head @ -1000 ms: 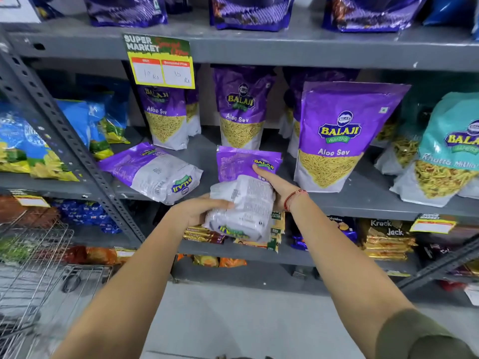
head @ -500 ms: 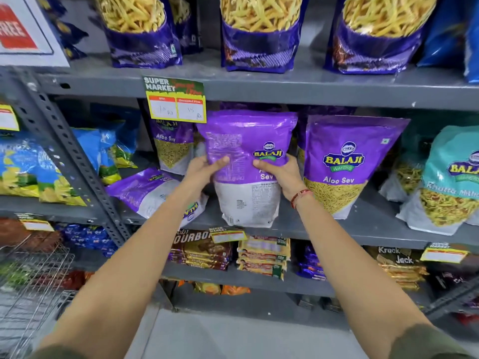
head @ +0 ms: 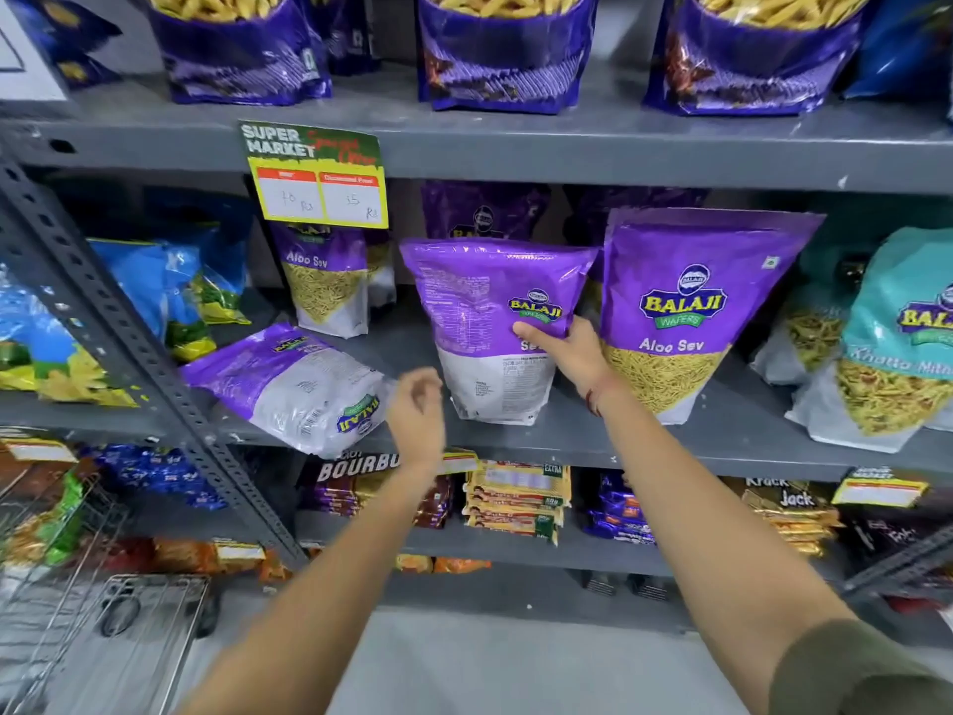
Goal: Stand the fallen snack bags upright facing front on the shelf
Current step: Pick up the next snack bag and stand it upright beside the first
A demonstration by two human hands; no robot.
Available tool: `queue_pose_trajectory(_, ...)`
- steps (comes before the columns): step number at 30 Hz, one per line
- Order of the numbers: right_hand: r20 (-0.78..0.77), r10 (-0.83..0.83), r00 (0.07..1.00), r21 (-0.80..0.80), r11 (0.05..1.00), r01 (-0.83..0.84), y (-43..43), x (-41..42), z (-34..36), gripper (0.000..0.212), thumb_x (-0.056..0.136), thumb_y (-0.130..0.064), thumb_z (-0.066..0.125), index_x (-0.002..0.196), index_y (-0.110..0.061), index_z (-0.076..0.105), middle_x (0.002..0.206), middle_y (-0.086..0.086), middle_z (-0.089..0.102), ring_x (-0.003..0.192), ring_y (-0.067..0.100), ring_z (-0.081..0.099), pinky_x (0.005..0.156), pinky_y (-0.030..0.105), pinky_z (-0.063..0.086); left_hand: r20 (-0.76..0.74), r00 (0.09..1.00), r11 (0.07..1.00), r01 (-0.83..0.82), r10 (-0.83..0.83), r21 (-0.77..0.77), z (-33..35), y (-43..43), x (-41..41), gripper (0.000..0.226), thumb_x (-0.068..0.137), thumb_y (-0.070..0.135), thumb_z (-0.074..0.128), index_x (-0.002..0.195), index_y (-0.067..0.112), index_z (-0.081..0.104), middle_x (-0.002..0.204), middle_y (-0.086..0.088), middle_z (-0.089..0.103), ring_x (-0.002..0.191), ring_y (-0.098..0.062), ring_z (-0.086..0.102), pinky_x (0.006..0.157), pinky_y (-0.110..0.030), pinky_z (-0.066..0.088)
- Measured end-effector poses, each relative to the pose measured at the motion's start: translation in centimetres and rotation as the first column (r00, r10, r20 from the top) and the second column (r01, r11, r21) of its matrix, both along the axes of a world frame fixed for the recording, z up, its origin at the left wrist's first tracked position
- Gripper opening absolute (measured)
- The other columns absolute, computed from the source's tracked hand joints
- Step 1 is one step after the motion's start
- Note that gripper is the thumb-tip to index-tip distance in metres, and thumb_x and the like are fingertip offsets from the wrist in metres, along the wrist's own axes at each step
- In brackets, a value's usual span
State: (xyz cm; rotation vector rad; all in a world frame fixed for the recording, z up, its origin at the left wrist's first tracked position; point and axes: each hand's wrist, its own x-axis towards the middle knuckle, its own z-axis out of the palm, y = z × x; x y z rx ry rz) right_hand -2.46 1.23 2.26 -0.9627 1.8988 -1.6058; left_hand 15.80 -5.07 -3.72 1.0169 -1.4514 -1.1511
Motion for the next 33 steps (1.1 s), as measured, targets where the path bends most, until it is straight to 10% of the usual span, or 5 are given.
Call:
queue_pose_trajectory(6,-0.206,-0.151,0.967,0.023,0.987,0.159,0.0,2.5,0.7,0.036,0.072,-0.043,0.078,0.09,-0.012,0.075,0.081,0.001,0.073,0.08,0.01,0.066,0.069,0.014,0.047,0.304,0.927,0.971,0.238,-0.22,-0.022,-3.3,7.0,-4.6,0.076,0.076,0.027,0.074,0.137,0.008,0.033,0.134,-0.012,0.037,0.121,-0.023,0.041,0.102,-0.037,0.039)
queue_pose_trajectory(11,-0.37,-0.075,0.926,0.136,0.982,0.134,0.1,4.8,1.3,0.05,0.067,-0.058,0.075,0.076,-0.01,0.066,0.064,0.006,0.068,0.068,0.024,0.065,0.069,0.037,0.053,0.422,0.899,0.991,0.132,-0.115,-0.012,-2.8,5.1,-6.4,0.114,0.058,0.043,0.081,0.142,-0.002,0.017,0.144,-0.02,0.032,0.135,-0.031,0.031,0.107,-0.038,0.034)
queue_pose_trajectory(18,-0.337,0.331,0.881,0.427,0.888,-0.17,1.9,2.3,1.5,0.064,0.069,-0.04,0.081,0.122,-0.011,0.06,0.1,0.012,0.071,0.095,0.023,0.067,0.093,0.033,0.049,0.431,0.824,0.929,0.348,-0.367,0.126,-1.1,-3.5,-4.0,0.057,0.055,0.034,0.084,0.105,0.018,0.061,0.096,0.002,0.068,0.094,-0.018,0.065,0.066,-0.023,0.047)
queue_pose_trajectory(26,-0.133,0.233,0.963,0.505,0.852,-0.136,0.7,-1.7,-2.2,0.085,0.067,-0.022,0.085,0.137,-0.006,0.039,0.132,0.01,0.053,0.125,0.026,0.05,0.103,0.034,0.04,0.471,0.762,0.892,0.421,-0.445,0.161,-0.3,-10.2,-0.8,0.041,0.068,-0.008,0.074,0.106,-0.006,0.06,0.109,-0.028,0.066,0.076,-0.006,0.068,0.072,-0.019,0.054)
queue_pose_trajectory(33,-0.047,0.197,0.979,0.332,0.928,-0.171,-1.6,-3.3,-6.4,0.089,0.05,-0.035,0.092,0.126,-0.021,0.048,0.125,0.005,0.064,0.116,0.022,0.059,0.104,0.046,0.046,0.541,0.716,0.884,0.45,-0.441,0.125,-0.4,-9.0,-1.4,0.055,0.061,0.023,0.085,0.108,0.008,0.062,0.113,-0.011,0.07,0.102,-0.024,0.065,0.093,-0.042,0.052)
